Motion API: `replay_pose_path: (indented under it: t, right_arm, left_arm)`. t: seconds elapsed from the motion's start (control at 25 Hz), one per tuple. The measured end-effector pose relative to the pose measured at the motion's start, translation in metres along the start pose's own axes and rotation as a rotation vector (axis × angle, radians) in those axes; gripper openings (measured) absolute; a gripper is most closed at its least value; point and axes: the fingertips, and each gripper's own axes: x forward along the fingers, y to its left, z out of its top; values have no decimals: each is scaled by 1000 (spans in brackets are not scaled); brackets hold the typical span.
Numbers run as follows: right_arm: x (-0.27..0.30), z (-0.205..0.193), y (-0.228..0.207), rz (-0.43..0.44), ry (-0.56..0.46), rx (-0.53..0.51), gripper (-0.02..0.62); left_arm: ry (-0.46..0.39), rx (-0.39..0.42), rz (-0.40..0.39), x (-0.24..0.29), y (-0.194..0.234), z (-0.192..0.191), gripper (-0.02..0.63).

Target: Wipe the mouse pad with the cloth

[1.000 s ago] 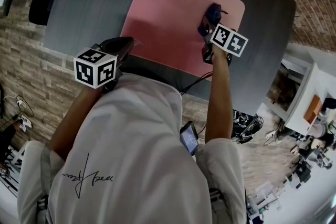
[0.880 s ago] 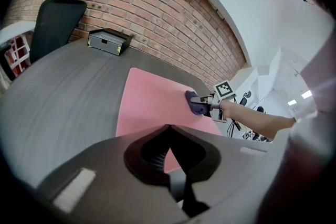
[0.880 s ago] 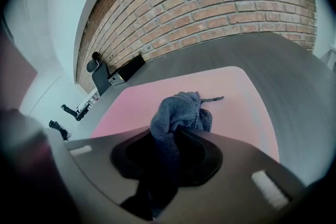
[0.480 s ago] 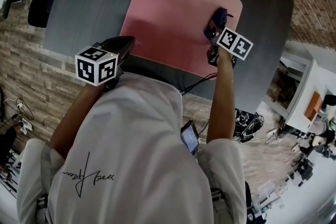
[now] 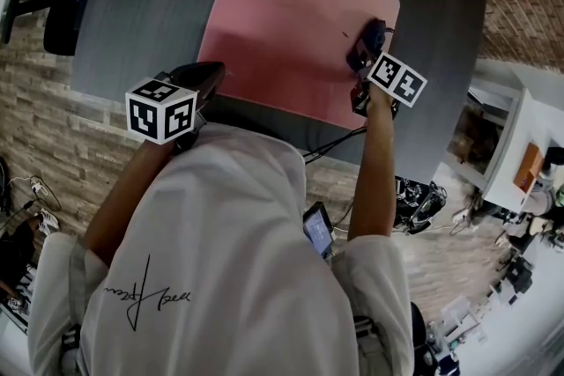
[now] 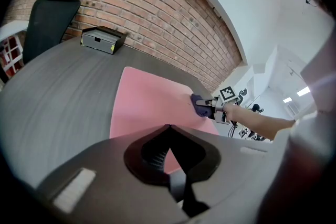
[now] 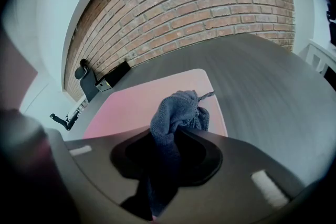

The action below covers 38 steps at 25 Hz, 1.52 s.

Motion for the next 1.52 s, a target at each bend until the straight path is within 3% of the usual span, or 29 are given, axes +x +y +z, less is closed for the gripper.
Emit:
replay_pose_path:
  t: [0.52, 1.52]
  right_arm:
    - [-21, -18, -13, -33, -40, 55, 101]
    - [-44, -56, -3, -9, -46, 113, 100]
  left_arm:
    - [9, -5, -22, 4, -3, 0, 12]
    - [10, -45, -48, 8, -1, -4, 11]
